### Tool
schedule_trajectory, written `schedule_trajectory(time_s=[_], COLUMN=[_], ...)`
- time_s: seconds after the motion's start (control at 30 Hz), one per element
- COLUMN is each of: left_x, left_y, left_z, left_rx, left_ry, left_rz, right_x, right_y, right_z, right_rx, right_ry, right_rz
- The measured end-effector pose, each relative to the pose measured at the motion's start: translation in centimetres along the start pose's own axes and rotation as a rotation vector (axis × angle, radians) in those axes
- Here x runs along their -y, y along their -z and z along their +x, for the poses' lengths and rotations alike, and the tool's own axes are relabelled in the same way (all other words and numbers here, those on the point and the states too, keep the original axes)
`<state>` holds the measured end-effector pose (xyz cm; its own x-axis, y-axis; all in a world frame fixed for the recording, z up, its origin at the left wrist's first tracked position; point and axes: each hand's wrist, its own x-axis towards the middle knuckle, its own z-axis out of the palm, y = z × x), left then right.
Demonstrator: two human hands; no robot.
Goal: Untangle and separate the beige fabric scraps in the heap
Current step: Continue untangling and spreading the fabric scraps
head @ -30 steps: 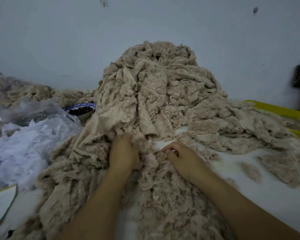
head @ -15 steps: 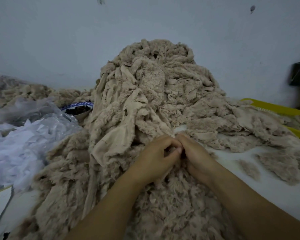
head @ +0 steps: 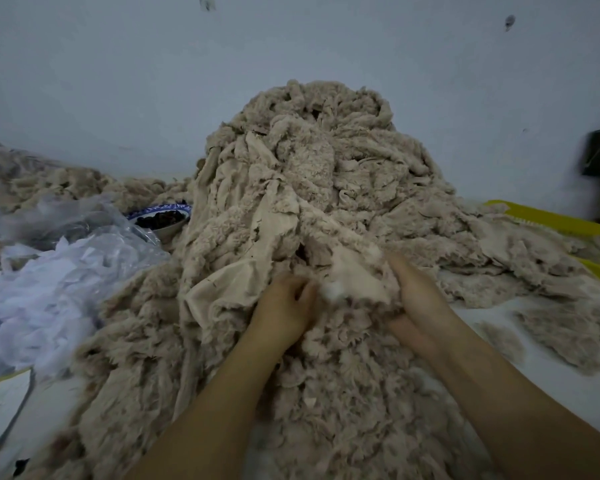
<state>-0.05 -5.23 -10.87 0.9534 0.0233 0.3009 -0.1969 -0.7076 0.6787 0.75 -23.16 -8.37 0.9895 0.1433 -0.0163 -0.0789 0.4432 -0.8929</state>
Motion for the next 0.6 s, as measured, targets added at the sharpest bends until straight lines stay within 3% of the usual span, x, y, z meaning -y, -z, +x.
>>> schedule_trajectory(time_s=[0.07,0.13,0.2,0.3,0.37,0.5,0.6], left_x=[-1.4,-2.6,-2.7,-2.5,-2.5,-3.8,-3.9], left_y=[0.6,1.0,0.8,0.7,0.7,0.2,0.0], left_z=[-0.4,-0.3,-0.2,-0.3,-0.5,-1.7,-2.0], left_rx=[-0.068,0.048,0.166,0.129,0.098,0.246,0.379], left_ry=[0.118,0.294,0.339,0.355,0.273,-0.121,-0.178], left_rz=[-0.394,-0.731,-0.882,-0.989,-0.952,-0.437,-0.391], right_x=[-0.5,-1.4,-2.0,-2.0,-1.9,-1.5,-1.3], right_y=[-0.2,-0.4,-0.7,-0.9,-0.9,-0.7,-0.6], right_z=[-0.1,-0.2,-0.4,-0.6,-0.5,-0.6,-0.4], right_rx=[0.067,0.124,0.160,0.170,0.103,0.051,0.070], right_ry=[-0.031,-0.023,-0.008,0.004,0.006,-0.050,-0.050], right_rz=[-0.056,-0.164,-0.258,-0.267,-0.315,-0.277,-0.391])
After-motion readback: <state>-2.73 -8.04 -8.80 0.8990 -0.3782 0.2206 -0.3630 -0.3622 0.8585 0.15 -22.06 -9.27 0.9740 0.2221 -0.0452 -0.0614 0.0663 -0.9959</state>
